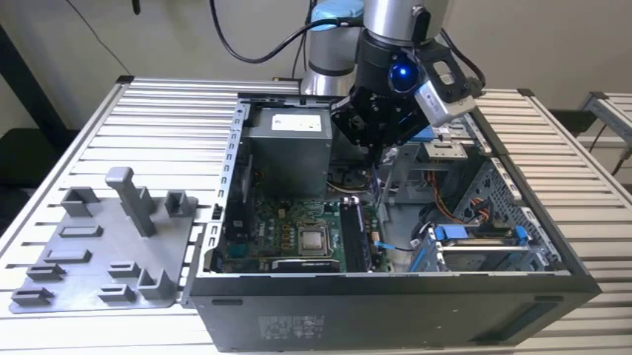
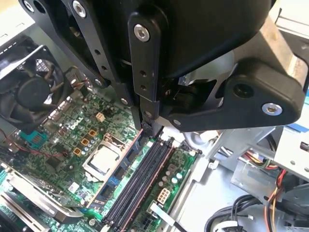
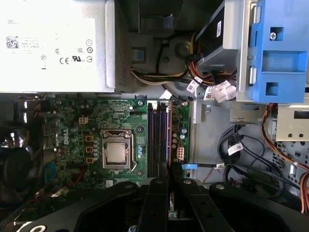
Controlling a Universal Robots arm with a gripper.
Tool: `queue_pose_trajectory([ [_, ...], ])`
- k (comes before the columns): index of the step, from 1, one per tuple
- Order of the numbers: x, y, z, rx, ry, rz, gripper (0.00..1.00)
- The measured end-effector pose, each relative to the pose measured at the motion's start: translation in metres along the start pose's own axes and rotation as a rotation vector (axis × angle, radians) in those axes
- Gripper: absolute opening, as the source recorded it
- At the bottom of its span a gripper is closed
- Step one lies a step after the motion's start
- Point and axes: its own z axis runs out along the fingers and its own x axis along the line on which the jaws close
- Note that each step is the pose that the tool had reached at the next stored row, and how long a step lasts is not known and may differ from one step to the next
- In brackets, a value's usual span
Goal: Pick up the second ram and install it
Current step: 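Insert the second ram into the second slot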
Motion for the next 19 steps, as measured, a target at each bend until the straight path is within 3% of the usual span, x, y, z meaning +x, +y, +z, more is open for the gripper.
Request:
queue_pose_trajectory([
  [9, 0.0003, 0.0001, 0.0068, 0.0085, -0.0001, 0.000, 0.14],
  [16, 0.0007, -0.0017, 0.0186, 0.0086, 0.0082, 0.000, 0.14],
  [19, 0.0007, -0.0063, 0.0223, 0.0087, 0.0119, 0.000, 0.14],
])
